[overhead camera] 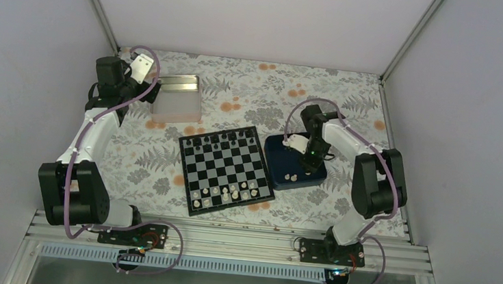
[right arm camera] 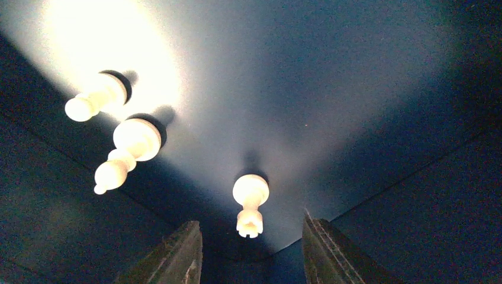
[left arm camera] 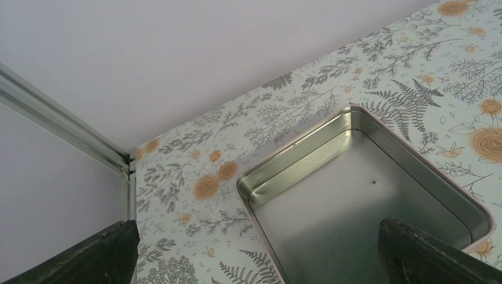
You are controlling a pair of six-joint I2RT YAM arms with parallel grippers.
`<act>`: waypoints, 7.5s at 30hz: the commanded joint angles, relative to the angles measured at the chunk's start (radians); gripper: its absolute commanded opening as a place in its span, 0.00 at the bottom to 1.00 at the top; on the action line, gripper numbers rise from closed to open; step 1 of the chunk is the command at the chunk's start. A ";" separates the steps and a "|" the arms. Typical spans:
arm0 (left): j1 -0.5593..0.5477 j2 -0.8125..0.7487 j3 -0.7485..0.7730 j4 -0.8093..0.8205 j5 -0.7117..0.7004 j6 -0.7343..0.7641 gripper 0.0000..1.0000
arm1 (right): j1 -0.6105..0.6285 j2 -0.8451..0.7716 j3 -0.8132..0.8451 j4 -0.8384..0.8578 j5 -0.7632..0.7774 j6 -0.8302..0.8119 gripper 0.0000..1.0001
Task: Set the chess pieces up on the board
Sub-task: Pick up the chess piece from the storage box, then place the chess piece on the chessboard, then pick up the chess piece from the storage box, then place the chess piece on the chessboard.
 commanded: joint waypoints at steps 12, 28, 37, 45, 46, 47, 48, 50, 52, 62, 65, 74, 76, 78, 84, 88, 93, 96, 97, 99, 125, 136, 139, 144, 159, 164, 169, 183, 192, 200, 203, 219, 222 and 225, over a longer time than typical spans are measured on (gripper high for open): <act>0.005 0.009 0.018 0.016 0.013 0.003 1.00 | -0.033 0.040 -0.050 0.028 0.012 -0.011 0.44; 0.005 -0.003 0.017 0.013 0.008 0.001 1.00 | -0.033 -0.023 -0.012 0.008 -0.014 -0.019 0.09; 0.005 -0.013 0.018 0.012 0.012 -0.002 1.00 | 0.064 -0.108 0.099 -0.096 -0.004 0.014 0.07; 0.005 -0.014 0.018 0.013 0.006 -0.002 1.00 | 0.294 -0.115 0.129 -0.140 -0.052 0.079 0.09; 0.004 -0.014 0.017 0.013 0.005 -0.002 1.00 | 0.319 -0.111 0.124 -0.137 -0.061 0.086 0.09; 0.005 -0.014 0.018 0.013 0.005 -0.001 1.00 | 0.345 -0.107 0.116 -0.133 -0.069 0.094 0.09; 0.005 -0.014 0.018 0.013 0.004 -0.001 1.00 | 0.365 -0.103 0.107 -0.128 -0.074 0.100 0.09; 0.005 -0.013 0.020 0.012 0.005 0.000 1.00 | 0.401 -0.091 0.094 -0.113 -0.097 0.108 0.10; 0.005 -0.013 0.019 0.012 0.005 0.000 1.00 | 0.432 -0.076 0.081 -0.101 -0.112 0.116 0.10; 0.005 -0.010 0.017 0.014 -0.002 0.000 1.00 | 0.513 -0.011 0.027 -0.020 -0.187 0.132 0.11; 0.005 -0.007 0.019 0.013 -0.002 0.001 1.00 | 0.515 0.006 0.016 -0.005 -0.196 0.130 0.12; 0.005 -0.007 0.016 0.013 -0.003 0.001 1.00 | 0.518 0.036 0.006 0.018 -0.210 0.123 0.13; 0.005 -0.007 0.016 0.014 -0.003 0.001 1.00 | 0.518 0.039 0.005 0.020 -0.213 0.123 0.13; 0.005 -0.008 0.016 0.013 -0.004 0.003 1.00 | 0.520 0.044 0.004 0.014 -0.216 0.123 0.13; 0.005 -0.005 0.018 0.014 -0.003 0.002 1.00 | 0.521 0.034 0.002 0.000 -0.215 0.128 0.13; 0.005 -0.005 0.020 0.013 0.000 0.002 1.00 | 0.523 0.033 0.002 -0.007 -0.212 0.129 0.13; 0.005 -0.005 0.019 0.013 0.000 0.003 1.00 | 0.523 0.047 -0.003 -0.004 -0.203 0.131 0.14; 0.005 -0.006 0.018 0.014 0.000 0.003 1.00 | 0.524 0.049 -0.004 -0.001 -0.197 0.131 0.16; 0.005 -0.005 0.018 0.014 0.000 0.003 1.00 | 0.524 0.050 -0.003 0.000 -0.197 0.130 0.17; 0.005 -0.006 0.017 0.014 0.000 0.002 1.00 | 0.524 0.050 -0.004 -0.001 -0.193 0.130 0.21; 0.005 -0.001 0.006 0.014 -0.020 0.001 1.00 | 0.129 -0.080 0.077 -0.078 -0.059 0.038 0.43; 0.007 0.016 0.006 0.011 -0.008 -0.003 1.00 | 0.102 0.016 0.036 -0.098 -0.077 0.072 0.44; 0.007 0.023 0.006 0.012 -0.008 -0.003 1.00 | 0.102 0.020 0.025 -0.101 -0.079 0.073 0.45; 0.007 0.021 0.005 0.012 0.000 -0.005 1.00 | 0.102 0.027 0.019 -0.100 -0.104 0.068 0.45; 0.007 0.013 -0.003 0.017 -0.004 -0.003 1.00 | 0.102 0.072 0.015 -0.068 -0.126 0.052 0.40; 0.007 0.013 -0.004 0.017 0.000 -0.003 1.00 | 0.102 0.073 0.000 -0.061 -0.128 0.047 0.34; 0.006 0.010 -0.005 0.012 0.005 -0.002 1.00 | 0.102 0.075 -0.006 -0.061 -0.137 0.048 0.25; 0.008 0.009 -0.001 0.012 0.010 -0.004 1.00 | 0.102 -0.002 0.105 -0.135 -0.088 0.039 0.08; 0.008 -0.009 0.002 0.010 0.019 -0.007 1.00 | 0.143 0.028 0.285 -0.225 -0.034 0.019 0.09; 0.007 -0.015 0.013 0.007 0.028 -0.009 1.00 | 0.300 0.078 0.390 -0.240 -0.038 0.033 0.10; 0.007 -0.010 0.019 0.005 0.030 -0.012 1.00 | 0.381 0.100 0.429 -0.242 -0.042 0.045 0.10; 0.007 -0.033 0.015 0.002 0.046 -0.013 1.00 | 0.833 0.250 0.627 -0.242 -0.096 0.041 0.12; 0.007 -0.033 0.015 0.004 0.046 -0.013 1.00 | 0.873 0.290 0.642 -0.242 -0.106 0.034 0.11; 0.007 -0.037 0.015 0.004 0.049 -0.013 1.00 | 0.899 0.321 0.647 -0.240 -0.117 0.030 0.12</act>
